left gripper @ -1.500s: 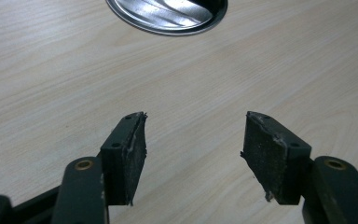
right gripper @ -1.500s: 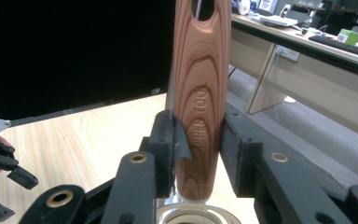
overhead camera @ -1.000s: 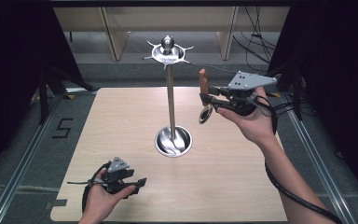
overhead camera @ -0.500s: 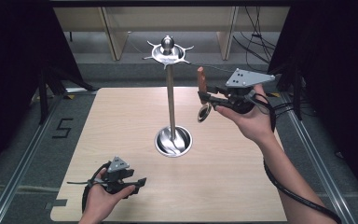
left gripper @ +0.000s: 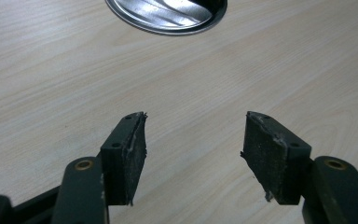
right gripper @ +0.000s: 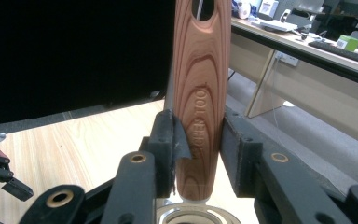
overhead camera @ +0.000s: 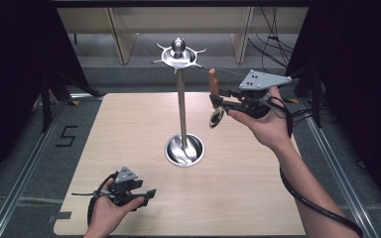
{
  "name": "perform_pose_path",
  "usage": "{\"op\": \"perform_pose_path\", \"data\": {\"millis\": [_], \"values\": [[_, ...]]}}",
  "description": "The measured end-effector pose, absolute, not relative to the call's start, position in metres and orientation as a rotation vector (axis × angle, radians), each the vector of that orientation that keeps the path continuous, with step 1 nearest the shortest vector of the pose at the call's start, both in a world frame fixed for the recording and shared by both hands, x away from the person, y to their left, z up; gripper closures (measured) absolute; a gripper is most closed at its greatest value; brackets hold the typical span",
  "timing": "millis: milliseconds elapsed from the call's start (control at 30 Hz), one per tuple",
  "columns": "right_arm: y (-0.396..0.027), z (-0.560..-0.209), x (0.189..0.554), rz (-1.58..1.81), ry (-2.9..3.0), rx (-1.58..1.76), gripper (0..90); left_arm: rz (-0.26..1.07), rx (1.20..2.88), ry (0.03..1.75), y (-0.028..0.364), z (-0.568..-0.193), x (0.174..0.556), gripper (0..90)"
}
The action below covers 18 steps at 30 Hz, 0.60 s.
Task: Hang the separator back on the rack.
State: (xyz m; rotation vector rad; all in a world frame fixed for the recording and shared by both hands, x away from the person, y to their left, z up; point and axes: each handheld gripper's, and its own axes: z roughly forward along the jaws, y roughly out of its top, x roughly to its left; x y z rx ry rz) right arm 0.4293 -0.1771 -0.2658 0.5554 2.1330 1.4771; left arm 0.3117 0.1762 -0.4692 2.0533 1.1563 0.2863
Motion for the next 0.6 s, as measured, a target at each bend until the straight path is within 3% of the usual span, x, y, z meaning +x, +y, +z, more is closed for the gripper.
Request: {"op": "perform_pose_path", "data": {"millis": [600], "values": [[-0.164,-0.252,0.440,1.489,2.181,0.541,68.5,0.275,2.088,1.133,0.179,-0.468,0.312,38.3]]}}
